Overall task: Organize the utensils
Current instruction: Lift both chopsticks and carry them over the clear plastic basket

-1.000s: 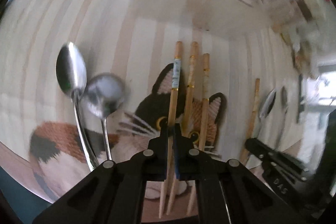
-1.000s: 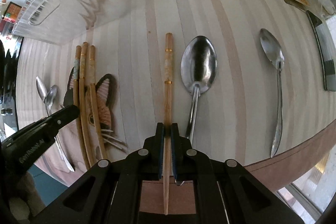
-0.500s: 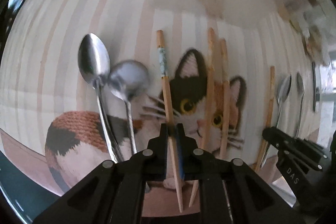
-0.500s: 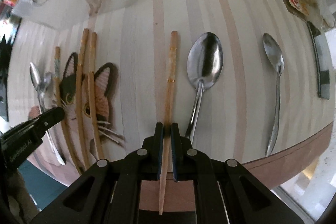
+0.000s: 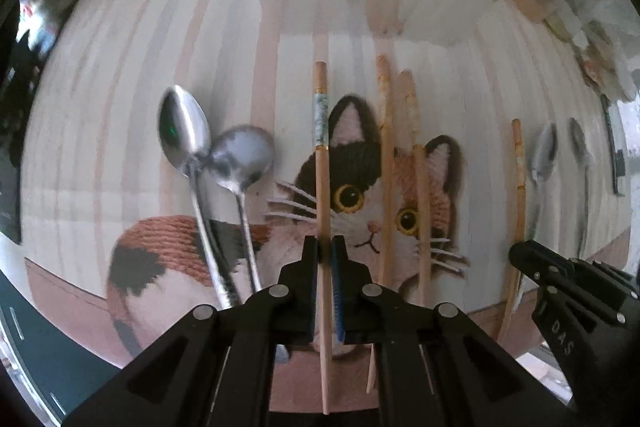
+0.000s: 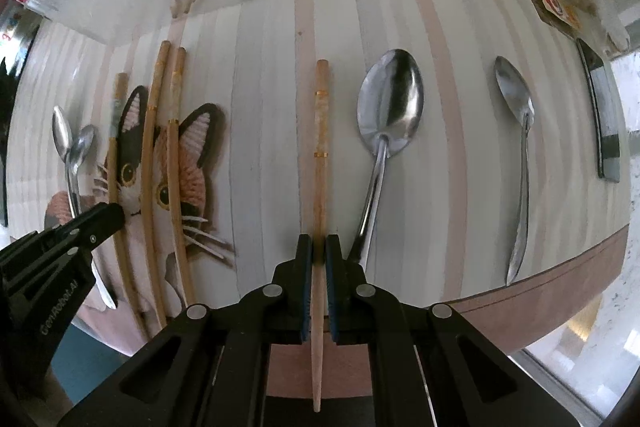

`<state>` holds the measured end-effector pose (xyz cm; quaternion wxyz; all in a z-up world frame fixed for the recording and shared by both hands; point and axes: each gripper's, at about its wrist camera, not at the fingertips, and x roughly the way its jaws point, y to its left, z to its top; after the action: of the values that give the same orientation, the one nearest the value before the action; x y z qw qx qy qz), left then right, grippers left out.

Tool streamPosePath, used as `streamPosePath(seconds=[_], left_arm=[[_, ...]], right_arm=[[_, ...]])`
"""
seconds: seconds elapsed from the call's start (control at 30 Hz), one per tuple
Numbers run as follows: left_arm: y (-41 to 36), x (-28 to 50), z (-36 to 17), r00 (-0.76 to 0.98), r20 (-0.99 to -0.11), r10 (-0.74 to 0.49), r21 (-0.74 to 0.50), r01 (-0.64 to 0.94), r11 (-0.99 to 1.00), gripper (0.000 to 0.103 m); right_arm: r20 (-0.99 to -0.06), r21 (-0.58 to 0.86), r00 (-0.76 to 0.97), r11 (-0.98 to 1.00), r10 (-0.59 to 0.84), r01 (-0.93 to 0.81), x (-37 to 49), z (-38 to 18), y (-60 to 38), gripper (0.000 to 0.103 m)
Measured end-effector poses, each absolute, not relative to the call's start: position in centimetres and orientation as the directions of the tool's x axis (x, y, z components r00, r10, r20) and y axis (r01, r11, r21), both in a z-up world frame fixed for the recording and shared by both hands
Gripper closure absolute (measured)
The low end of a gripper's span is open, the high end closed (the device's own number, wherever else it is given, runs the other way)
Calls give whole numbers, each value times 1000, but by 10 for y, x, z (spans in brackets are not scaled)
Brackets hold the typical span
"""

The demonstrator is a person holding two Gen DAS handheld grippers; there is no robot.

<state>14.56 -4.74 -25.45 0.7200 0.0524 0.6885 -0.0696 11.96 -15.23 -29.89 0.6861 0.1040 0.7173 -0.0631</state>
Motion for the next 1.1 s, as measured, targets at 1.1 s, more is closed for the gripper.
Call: streamPosePath(seconds=[1.1], left_arm=[[-53, 407, -136, 145, -967, -210, -188, 155, 970, 99]], right_arm=[[-926, 315, 283, 924, 249, 218, 387, -172, -203, 97]])
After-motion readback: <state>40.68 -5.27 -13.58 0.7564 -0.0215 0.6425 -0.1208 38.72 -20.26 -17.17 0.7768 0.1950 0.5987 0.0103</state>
